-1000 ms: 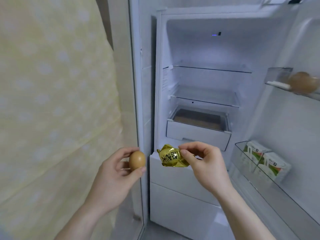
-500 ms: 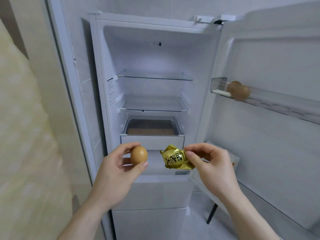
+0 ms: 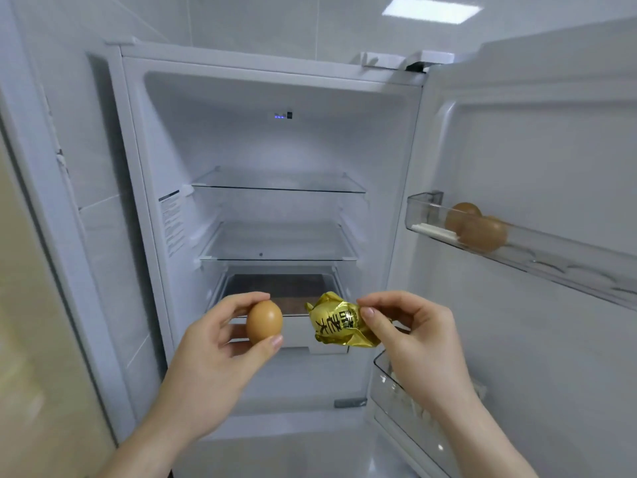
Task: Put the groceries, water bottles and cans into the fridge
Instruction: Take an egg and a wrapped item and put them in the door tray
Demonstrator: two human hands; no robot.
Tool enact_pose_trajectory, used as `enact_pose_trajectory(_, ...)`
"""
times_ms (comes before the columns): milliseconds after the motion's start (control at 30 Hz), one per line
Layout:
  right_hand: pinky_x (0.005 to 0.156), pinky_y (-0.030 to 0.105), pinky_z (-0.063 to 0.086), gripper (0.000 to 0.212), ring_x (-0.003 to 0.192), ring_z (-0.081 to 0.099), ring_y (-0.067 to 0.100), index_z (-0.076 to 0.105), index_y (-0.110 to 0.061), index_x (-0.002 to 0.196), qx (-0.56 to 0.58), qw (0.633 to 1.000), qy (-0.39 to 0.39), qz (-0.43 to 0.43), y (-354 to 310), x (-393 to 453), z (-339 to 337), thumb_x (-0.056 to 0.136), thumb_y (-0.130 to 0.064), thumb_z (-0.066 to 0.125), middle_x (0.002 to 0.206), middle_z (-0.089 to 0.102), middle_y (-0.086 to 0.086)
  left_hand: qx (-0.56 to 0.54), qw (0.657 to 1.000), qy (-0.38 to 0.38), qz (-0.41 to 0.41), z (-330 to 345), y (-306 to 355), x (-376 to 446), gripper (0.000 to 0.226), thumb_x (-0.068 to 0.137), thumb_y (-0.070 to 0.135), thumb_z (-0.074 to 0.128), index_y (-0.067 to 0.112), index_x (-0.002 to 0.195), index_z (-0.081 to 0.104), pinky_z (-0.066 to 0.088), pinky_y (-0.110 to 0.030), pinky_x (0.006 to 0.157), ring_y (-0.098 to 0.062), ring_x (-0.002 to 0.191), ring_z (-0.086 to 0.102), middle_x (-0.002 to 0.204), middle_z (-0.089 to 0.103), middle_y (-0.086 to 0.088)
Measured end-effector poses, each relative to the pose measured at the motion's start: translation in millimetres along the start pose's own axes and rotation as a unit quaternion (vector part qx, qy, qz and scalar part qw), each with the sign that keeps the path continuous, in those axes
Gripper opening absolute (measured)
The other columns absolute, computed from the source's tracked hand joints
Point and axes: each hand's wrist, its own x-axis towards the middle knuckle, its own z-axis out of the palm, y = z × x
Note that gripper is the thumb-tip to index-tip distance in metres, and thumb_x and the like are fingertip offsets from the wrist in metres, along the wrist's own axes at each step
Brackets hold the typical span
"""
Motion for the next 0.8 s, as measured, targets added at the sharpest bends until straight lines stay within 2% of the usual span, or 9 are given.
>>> enact_pose_trajectory(167, 0.068, 0.024, 0.06, 0.02, 0.083, 0.075, 0.01, 0.081, -0.028, 0.086, -0.011, 1.0, -0.021, 0.007, 13, 21, 8, 0.09, -0.009, 0.075, 0.084, 0.079, -0.009, 0.001, 1.0, 0.002, 0.012, 5, -11, 25, 0.05, 0.077, 0.008, 0.084, 0.042, 0.11, 0.069, 0.057, -0.026, 0.082, -0.017, 0.09, 0.073, 0.107, 0.075, 0.006)
enact_pose_trajectory(333, 0.066, 0.023, 0.058, 0.024, 0.084, 0.074, 0.013, 0.081, -0.03, 0.082, -0.027, 1.0, -0.003, 0.006, 21, 32, 8, 0.089, -0.008, 0.076, 0.085, 0.078, -0.008, -0.001, 0.999, -0.025, 0.024, 10, -13, 57, 0.048, 0.078, 0.008, 0.084, 0.041, 0.11, 0.069, 0.056, -0.033, 0.089, -0.018, 0.095, 0.072, 0.109, 0.075, 0.006)
enact_pose_trajectory(500, 0.067, 0.034, 0.06, 0.029, 0.085, 0.072, 0.014, 0.079, -0.033, 0.084, -0.15, 0.982, 0.037, -0.108, 1, 40, 3, 0.088, -0.004, 0.077, 0.088, 0.075, -0.012, -0.009, 0.996, -0.062, 0.064, 18, 4, 97, 0.044, 0.076, 0.013, 0.086, 0.037, 0.11, 0.069, 0.06, -0.034, 0.089, -0.018, 0.096, 0.073, 0.108, 0.074, 0.007)
enact_pose_trajectory(633, 0.066, 0.03, 0.059, 0.026, 0.087, 0.071, 0.013, 0.079, -0.03, 0.088, -0.212, 0.959, 0.071, -0.176, -37, 43, -13, 0.086, -0.004, 0.077, 0.088, 0.074, -0.014, -0.024, 0.987, -0.094, 0.131, 30, 38, 126, 0.05, 0.067, 0.029, 0.094, 0.037, 0.109, 0.068, 0.058, -0.038, 0.086, -0.019, 0.089, 0.073, 0.109, 0.072, 0.008)
enact_pose_trajectory(800, 0.065, 0.031, 0.06, 0.023, 0.085, 0.073, 0.012, 0.08, -0.03, 0.088, -0.259, 0.931, 0.133, -0.219, -86, 44, -45, 0.085, -0.007, 0.077, 0.088, 0.075, -0.015, -0.053, 0.964, -0.145, 0.216, 50, 84, 153, 0.049, 0.063, 0.041, 0.083, 0.039, 0.109, 0.066, 0.055, -0.026, 0.08, -0.019, 0.092, 0.073, 0.111, 0.071, 0.01)
